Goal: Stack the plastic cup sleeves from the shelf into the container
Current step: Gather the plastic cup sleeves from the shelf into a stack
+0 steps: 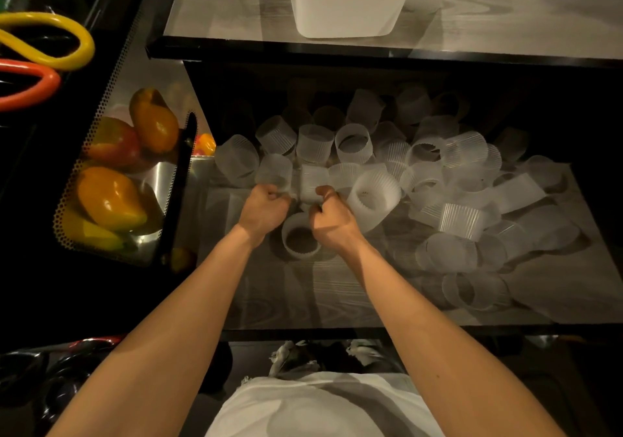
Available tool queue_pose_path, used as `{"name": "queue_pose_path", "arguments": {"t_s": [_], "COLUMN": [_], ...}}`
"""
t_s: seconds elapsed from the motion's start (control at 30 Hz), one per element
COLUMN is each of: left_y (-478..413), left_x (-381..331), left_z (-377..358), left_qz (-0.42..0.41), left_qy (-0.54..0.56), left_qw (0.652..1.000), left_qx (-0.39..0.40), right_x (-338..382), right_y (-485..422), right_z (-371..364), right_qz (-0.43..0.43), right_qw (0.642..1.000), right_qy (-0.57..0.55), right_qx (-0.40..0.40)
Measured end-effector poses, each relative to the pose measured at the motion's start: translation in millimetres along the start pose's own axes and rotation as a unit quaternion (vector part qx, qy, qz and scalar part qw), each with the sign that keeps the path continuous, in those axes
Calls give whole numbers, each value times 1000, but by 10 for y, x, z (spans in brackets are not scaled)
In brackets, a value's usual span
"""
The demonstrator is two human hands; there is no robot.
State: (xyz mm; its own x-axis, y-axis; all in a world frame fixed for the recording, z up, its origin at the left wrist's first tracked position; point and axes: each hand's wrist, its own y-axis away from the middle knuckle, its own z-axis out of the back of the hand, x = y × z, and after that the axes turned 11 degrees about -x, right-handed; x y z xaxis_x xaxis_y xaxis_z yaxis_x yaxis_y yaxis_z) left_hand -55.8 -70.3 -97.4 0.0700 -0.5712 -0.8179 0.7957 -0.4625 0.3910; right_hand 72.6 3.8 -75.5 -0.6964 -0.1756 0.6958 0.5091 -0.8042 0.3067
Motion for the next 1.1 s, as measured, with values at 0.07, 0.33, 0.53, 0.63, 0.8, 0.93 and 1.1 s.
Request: {"name": "queue_pose_path", "arguments": {"t_s": [0.07, 0.33, 0.53, 0.63, 0.8, 0.93, 1.1], "left_y": [-61, -218, -285, -298, -309, -272, -94], "left_x": [6, 7, 27, 35, 55, -19, -118], "left_z": [-10, -105, -76, -62, -3, 87, 194], "left_qz": [25, 154, 194, 188, 148, 98, 26], "left_qy": [8, 68, 82, 108, 143, 161, 171], "left_qw": [1000, 982, 972, 969, 976, 982, 984], "left_qx": [15, 82, 106, 120, 71, 31, 52], "right_x": [30, 240, 215, 285, 407, 427, 342], "right_y": [-89, -668, -750, -708, -491, -316, -50], "right_z": [-25, -161, -219, -161, -37, 57, 145], "right_qz": [38, 95, 130, 134, 161, 185, 153], "right_qw": [998, 972, 922, 932, 949, 956, 976], "right_qy": [44, 211, 363, 336, 267, 214, 98], "right_qx": [1, 25, 33, 16, -37, -77, -118]}}
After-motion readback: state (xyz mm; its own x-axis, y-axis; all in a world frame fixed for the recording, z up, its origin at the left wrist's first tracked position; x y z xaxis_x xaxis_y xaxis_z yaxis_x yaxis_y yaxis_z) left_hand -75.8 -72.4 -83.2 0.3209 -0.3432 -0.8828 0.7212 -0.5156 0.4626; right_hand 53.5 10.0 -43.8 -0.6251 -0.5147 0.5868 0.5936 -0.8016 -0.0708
